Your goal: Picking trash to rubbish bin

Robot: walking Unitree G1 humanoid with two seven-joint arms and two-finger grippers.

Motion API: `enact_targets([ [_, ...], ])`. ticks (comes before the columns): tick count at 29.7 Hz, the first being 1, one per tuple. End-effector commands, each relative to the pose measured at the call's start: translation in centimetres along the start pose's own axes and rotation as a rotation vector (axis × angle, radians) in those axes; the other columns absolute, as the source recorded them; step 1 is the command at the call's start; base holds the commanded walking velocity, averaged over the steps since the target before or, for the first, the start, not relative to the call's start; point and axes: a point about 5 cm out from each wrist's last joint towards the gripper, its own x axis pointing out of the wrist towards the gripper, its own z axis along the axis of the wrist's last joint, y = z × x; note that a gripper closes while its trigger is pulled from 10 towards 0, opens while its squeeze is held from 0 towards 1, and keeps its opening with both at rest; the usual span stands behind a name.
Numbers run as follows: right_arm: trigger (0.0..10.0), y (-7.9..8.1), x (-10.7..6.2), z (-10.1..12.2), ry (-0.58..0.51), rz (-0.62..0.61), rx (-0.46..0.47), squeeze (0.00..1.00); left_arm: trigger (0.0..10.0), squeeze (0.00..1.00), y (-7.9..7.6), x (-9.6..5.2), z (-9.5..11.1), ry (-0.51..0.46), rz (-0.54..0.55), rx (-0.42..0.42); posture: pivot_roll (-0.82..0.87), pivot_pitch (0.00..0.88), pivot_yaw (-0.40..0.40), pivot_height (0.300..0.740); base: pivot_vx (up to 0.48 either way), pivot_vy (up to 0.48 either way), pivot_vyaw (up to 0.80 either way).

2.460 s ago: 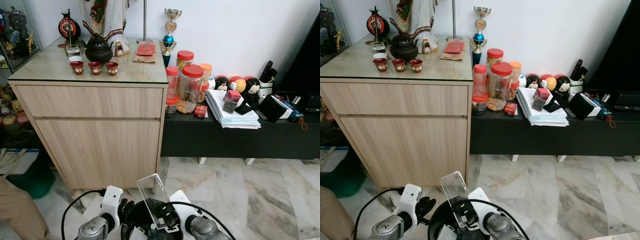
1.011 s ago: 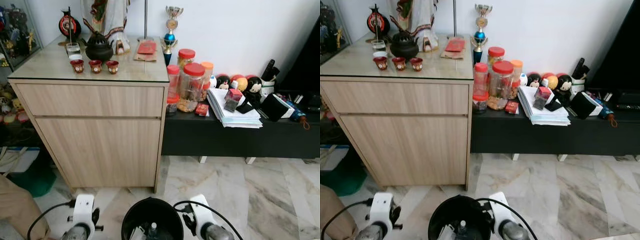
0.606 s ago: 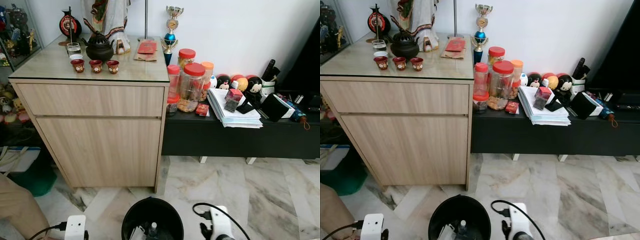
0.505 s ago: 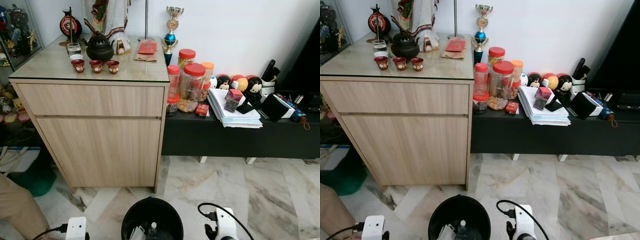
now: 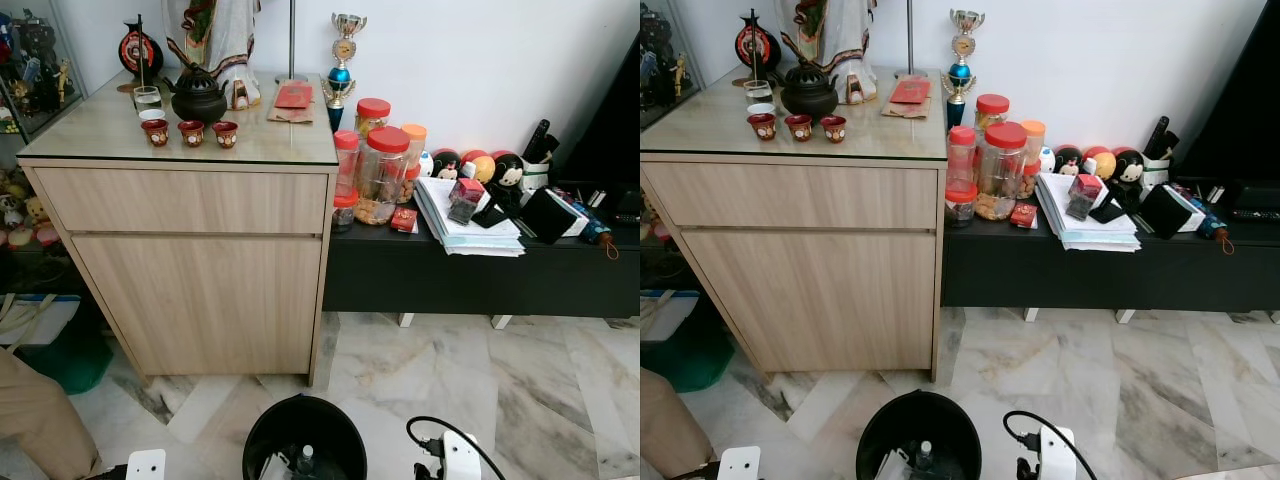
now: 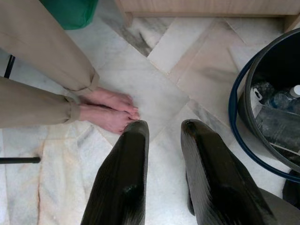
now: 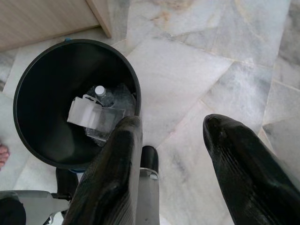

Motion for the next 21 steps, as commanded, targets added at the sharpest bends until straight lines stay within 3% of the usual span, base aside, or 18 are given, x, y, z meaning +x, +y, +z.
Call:
enact_targets([
  [1, 10.0, -0.2, 0.0, 0.4, -0.021, -0.006, 0.017, 0.0, 10.0, 0.0, -0.1, -0.2, -0.5, 0.016, -0.005, 0.01, 0.04, 0.0, -0.09, 0.74, 0.0, 0.0, 0.0],
  [21, 10.0, 1.2, 0.3, 1.2, -0.039, 0.057, -0.033, 0.0, 10.0, 0.0, -0.5, -0.3, -0.6, 0.013, -0.033, 0.005, 0.05, 0.0, -0.088, 0.74, 0.0, 0.0, 0.0],
])
